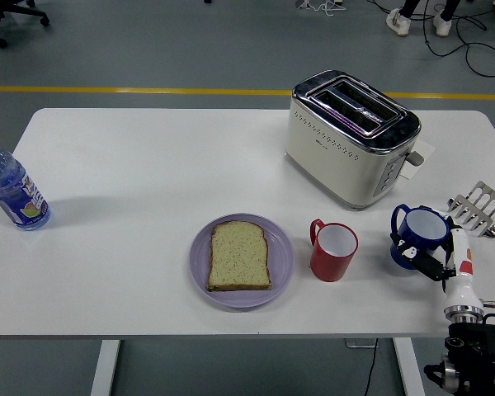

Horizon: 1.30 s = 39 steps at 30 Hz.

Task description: Pick up the cup,pour liquid into bread,place the cup on the desk

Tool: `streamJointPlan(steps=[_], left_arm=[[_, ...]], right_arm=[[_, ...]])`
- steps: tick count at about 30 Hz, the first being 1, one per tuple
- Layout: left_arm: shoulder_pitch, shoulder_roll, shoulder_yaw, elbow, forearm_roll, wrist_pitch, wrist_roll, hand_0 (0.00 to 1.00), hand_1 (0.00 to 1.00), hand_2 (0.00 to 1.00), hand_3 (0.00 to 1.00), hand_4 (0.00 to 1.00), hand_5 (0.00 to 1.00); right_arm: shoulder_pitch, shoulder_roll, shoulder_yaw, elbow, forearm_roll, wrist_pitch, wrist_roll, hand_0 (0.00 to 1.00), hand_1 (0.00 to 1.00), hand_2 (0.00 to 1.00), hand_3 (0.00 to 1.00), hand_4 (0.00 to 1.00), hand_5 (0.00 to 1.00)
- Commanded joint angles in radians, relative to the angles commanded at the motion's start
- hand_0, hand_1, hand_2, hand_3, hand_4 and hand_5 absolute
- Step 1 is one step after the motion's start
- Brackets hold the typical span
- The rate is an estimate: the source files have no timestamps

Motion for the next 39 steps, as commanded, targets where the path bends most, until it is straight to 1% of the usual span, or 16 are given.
streamJointPlan(steps=[2,3,11,14,15,26,27,32,33,38,39], left_arm=[[0.000,0.000,0.000,0.000,0.000,0.000,0.000,0.640,0.649,0.663,0.560,0.329,0.840],[0.000,0.000,0.000,0.000,0.000,0.000,0.000,0.640,0.649,0.663,0.560,0.330,0.840],[0.000,0.000,0.001,0.000,0.000,0.000,0.000,0.639,0.648,0.663,0.561,0.330,0.841],[0.001,0.000,0.002,0.000,-0.001,0.000,0.000,0.639,0.648,0.663,0.561,0.330,0.841],[0.001,0.000,0.002,0.000,-0.001,0.000,0.000,0.640,0.649,0.663,0.560,0.329,0.839],[0.005,-0.003,0.012,0.000,-0.005,0.000,0.000,0.639,0.648,0.662,0.560,0.328,0.839],[0.006,-0.003,0.012,0.000,-0.005,0.000,0.000,0.640,0.649,0.662,0.562,0.328,0.838],[0.006,-0.003,0.016,0.000,-0.006,0.000,0.000,0.640,0.649,0.662,0.562,0.328,0.838],[0.006,-0.003,0.015,0.000,-0.005,0.000,0.000,0.639,0.649,0.662,0.561,0.328,0.839],[0.007,-0.002,0.016,0.001,-0.006,0.000,0.000,0.639,0.649,0.662,0.561,0.328,0.839],[0.007,-0.002,0.016,0.001,-0.006,0.000,0.000,0.639,0.649,0.661,0.562,0.326,0.837]], right_arm=[[0.004,0.001,-0.004,-0.007,-0.004,0.002,0.000,0.478,0.398,0.547,0.564,0.661,0.002],[0.005,0.001,-0.005,-0.009,-0.005,0.003,0.000,0.503,0.399,0.547,0.569,0.667,0.002],[0.013,0.006,-0.014,-0.025,-0.014,0.008,0.000,0.513,0.408,0.548,0.575,0.674,0.002],[0.013,0.006,-0.016,-0.029,-0.018,0.002,0.000,0.513,0.408,0.548,0.575,0.674,0.002],[0.012,0.006,-0.017,-0.030,-0.020,-0.002,0.000,0.439,0.409,0.547,0.580,0.693,0.002],[0.004,0.005,-0.023,-0.038,-0.039,-0.011,0.000,0.459,0.407,0.547,0.586,0.709,0.002],[0.003,0.005,-0.023,-0.038,-0.041,-0.011,0.000,0.506,0.399,0.542,0.662,0.770,0.002],[0.002,0.005,-0.020,-0.041,-0.057,-0.004,-0.009,0.506,0.399,0.542,0.662,0.770,0.002],[0.001,0.005,-0.020,-0.041,-0.060,-0.004,-0.013,0.564,0.426,0.567,0.764,0.840,0.054],[0.000,0.005,-0.018,-0.044,-0.075,-0.003,-0.027,0.564,0.426,0.567,0.764,0.840,0.054],[0.000,0.006,-0.018,-0.044,-0.078,-0.002,-0.030,0.627,0.472,0.635,0.864,0.846,0.041]])
